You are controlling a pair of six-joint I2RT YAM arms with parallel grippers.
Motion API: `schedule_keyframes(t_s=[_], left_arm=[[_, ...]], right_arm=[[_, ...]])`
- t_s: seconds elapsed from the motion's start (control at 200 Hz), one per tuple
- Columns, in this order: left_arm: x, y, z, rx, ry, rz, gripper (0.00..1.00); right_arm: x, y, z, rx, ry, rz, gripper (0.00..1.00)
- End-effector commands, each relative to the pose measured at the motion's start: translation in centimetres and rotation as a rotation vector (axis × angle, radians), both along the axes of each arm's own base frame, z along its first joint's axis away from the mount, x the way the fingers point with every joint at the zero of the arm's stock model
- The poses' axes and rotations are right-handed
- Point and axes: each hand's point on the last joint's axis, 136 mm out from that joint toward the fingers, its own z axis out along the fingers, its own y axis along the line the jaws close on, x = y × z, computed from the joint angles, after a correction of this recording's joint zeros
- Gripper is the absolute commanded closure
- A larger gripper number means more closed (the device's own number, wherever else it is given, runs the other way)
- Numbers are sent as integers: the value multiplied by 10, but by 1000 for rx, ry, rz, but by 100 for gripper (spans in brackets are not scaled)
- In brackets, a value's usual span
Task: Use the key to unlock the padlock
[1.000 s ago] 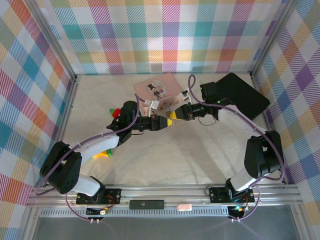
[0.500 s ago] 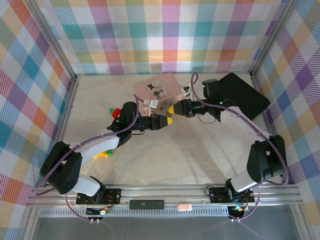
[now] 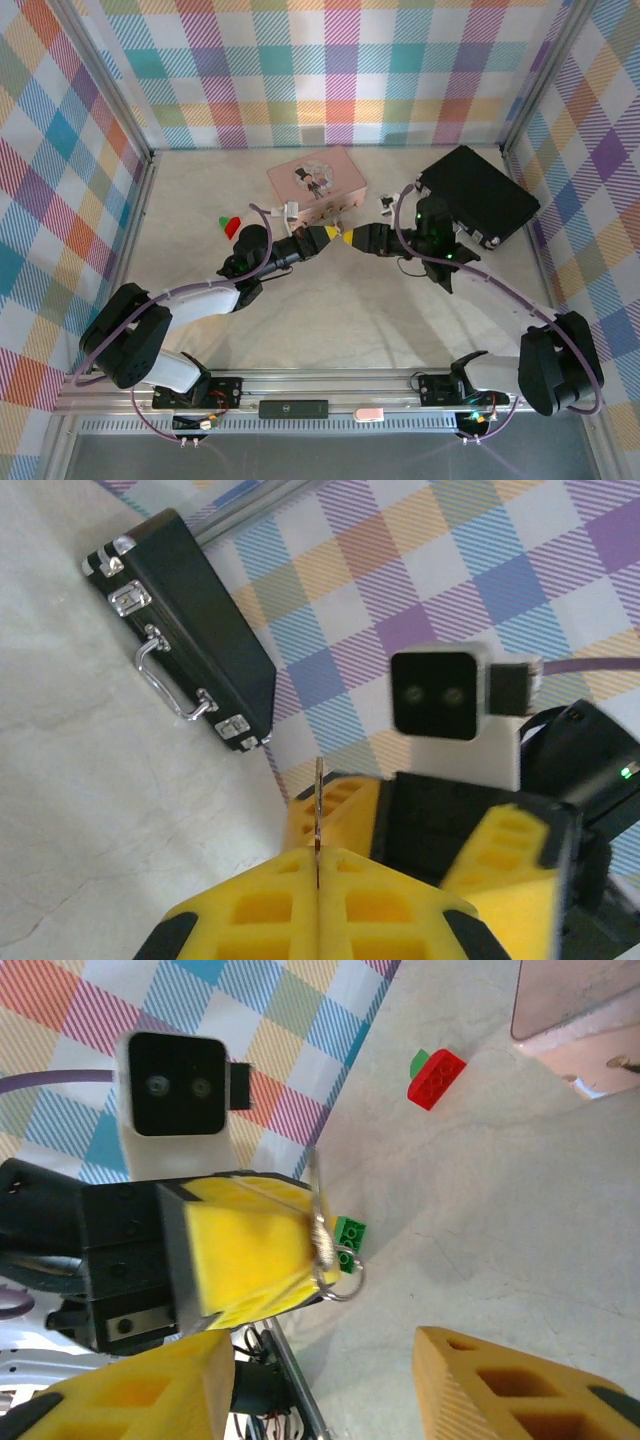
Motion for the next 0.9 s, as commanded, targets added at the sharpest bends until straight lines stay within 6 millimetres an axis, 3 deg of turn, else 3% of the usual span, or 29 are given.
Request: schedule_keyframes(t_s=[0.0,0.26,0.545,0.705,0.895], left_arm=[[-3,1,18,-58,-47,15,100],[-6,-3,16,-62,-41,7,100],[-5,-5,19,-86,-42,6,100],[-4,-4,20,-95,-40,13,100],[-7,-6,23,-109,-42,2,100]], right_arm=[[15,4,18,91,-83,-54,55],[20,10,32,134,-133,-43,66],[13,16,20,129,-102,-20,73],[11,20,25,150,-120,-4,77],[12,22,23,157,-119,1,97]])
